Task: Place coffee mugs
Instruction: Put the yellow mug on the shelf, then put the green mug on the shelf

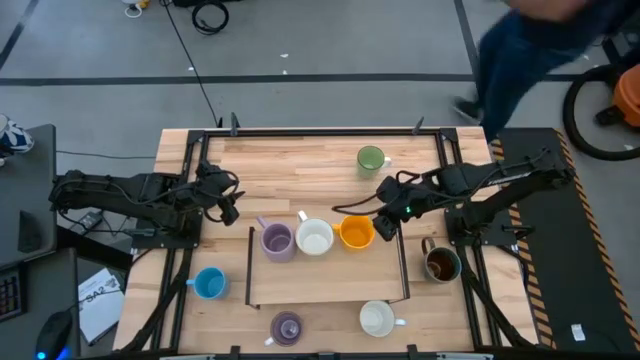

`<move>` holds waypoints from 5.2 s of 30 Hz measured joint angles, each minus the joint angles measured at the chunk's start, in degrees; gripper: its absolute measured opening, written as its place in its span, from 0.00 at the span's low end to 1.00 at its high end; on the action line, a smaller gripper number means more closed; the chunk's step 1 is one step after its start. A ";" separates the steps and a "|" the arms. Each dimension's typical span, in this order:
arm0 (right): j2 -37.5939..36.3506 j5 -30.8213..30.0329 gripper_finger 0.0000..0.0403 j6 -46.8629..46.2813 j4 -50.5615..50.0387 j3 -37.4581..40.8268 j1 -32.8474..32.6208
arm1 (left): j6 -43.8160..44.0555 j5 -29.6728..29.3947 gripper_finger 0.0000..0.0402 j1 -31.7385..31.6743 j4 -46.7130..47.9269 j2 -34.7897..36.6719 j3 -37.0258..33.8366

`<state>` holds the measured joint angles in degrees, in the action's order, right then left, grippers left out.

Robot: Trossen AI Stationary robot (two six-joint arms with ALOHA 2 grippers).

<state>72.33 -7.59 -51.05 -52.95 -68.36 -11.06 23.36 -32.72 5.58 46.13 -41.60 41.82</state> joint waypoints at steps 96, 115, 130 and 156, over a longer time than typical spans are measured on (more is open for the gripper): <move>23.37 10.40 0.27 7.86 -1.99 -0.02 45.63 | -0.05 0.45 0.42 0.00 -0.03 0.00 0.00; 21.43 8.25 0.07 37.74 -6.06 -1.44 49.46 | -0.08 0.46 0.42 0.02 -0.03 0.00 0.00; 21.40 5.59 0.08 78.90 -19.29 -6.75 47.84 | -0.01 0.45 0.42 0.01 -0.03 -0.01 -0.01; 21.29 4.06 0.09 91.67 -13.99 -6.33 43.62 | -0.07 0.45 0.42 0.00 -0.04 -0.01 0.00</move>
<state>93.62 -3.53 40.62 -66.93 -74.69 32.56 23.30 -32.27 5.58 46.10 -41.62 41.82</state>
